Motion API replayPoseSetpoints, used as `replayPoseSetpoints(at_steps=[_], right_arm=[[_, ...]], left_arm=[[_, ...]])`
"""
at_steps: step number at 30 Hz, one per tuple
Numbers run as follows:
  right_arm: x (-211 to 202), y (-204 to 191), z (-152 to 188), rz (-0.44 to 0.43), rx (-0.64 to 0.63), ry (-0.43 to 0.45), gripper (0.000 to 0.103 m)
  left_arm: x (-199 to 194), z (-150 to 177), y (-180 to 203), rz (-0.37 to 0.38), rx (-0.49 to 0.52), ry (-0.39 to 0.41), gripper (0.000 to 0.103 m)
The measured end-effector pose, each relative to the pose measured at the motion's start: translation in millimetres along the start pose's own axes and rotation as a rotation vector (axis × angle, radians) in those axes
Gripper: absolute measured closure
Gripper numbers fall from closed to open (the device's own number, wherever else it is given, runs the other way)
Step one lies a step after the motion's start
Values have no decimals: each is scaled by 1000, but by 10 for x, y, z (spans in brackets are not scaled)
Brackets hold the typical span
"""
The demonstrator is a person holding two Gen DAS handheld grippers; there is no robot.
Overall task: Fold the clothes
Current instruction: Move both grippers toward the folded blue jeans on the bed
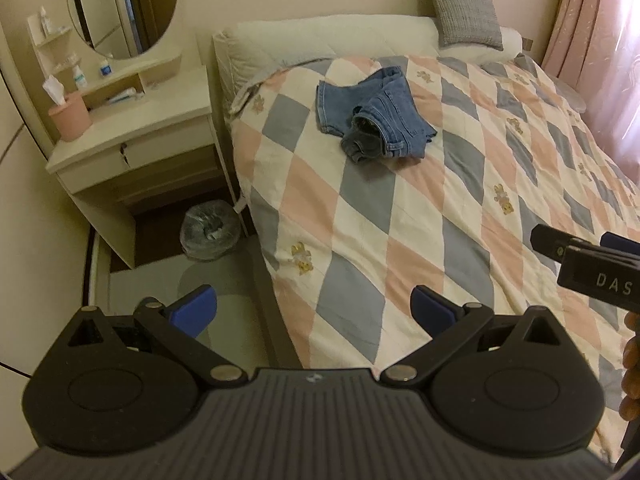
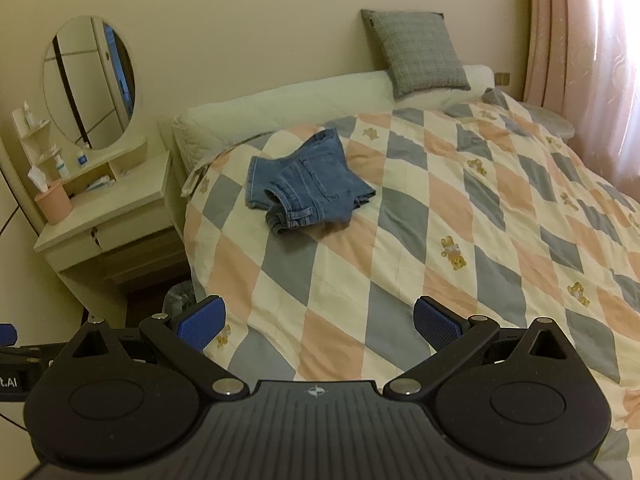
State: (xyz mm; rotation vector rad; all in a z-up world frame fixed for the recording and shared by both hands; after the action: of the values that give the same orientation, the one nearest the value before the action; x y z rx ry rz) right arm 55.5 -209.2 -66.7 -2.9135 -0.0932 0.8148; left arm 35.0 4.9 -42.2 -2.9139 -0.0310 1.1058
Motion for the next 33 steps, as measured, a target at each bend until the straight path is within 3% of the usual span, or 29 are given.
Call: replayPoseSetpoints(at_steps=[11,22,33], right_arm=[[411,97,-89,57,22,-38,0],[1092,133,-226,126,43,-86,0],[2146,-287,-80,124,-283,-59,2]], left_arm=[[463,-171,79,67,51,-11,1],[1323,-525,110,162,88,-52,1],[2409,-802,-277,180,112,-72,1]])
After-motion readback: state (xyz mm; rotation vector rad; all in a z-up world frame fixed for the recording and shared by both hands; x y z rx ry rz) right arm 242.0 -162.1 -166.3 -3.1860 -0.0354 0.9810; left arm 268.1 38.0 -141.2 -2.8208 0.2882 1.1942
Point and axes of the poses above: each gripper's, at about its wrist camera, not at the fingertips, and x roughly the way its jaws point, y to its right, z to its underside, the point moved 3 cm from there along x, roughly the way its jaws point, and after that the axes turned 12 degrees about y, right-handed, at the moved point
